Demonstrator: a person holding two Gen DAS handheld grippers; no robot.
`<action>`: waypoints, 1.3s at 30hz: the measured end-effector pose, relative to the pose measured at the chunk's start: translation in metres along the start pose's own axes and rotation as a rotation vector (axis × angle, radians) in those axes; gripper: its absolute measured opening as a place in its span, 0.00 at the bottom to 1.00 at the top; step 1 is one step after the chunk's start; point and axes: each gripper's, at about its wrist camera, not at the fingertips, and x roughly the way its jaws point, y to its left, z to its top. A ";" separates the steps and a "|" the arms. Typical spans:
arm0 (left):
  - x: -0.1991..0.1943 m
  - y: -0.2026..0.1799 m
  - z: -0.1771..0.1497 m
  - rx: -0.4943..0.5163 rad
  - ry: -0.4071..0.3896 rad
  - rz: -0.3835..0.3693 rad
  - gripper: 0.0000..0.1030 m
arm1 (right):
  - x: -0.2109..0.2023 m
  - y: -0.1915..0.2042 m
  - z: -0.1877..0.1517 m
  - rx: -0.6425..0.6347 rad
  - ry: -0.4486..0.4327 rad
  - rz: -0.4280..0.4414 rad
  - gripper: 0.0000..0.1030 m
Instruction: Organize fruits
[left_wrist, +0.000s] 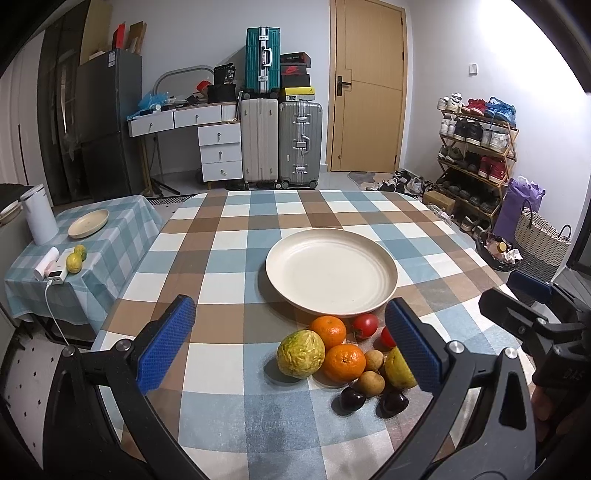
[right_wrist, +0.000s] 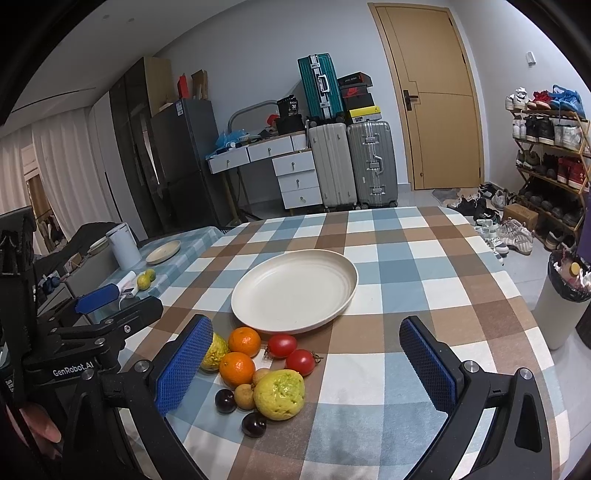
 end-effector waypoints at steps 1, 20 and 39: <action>0.000 0.000 0.000 0.001 -0.001 0.001 1.00 | 0.001 0.000 0.000 0.000 -0.001 -0.001 1.00; 0.004 0.005 -0.007 -0.008 0.004 -0.005 1.00 | 0.001 0.000 0.002 -0.001 -0.012 -0.001 1.00; 0.064 0.033 -0.027 -0.134 0.177 -0.172 0.96 | 0.022 -0.009 -0.008 0.013 0.032 0.021 1.00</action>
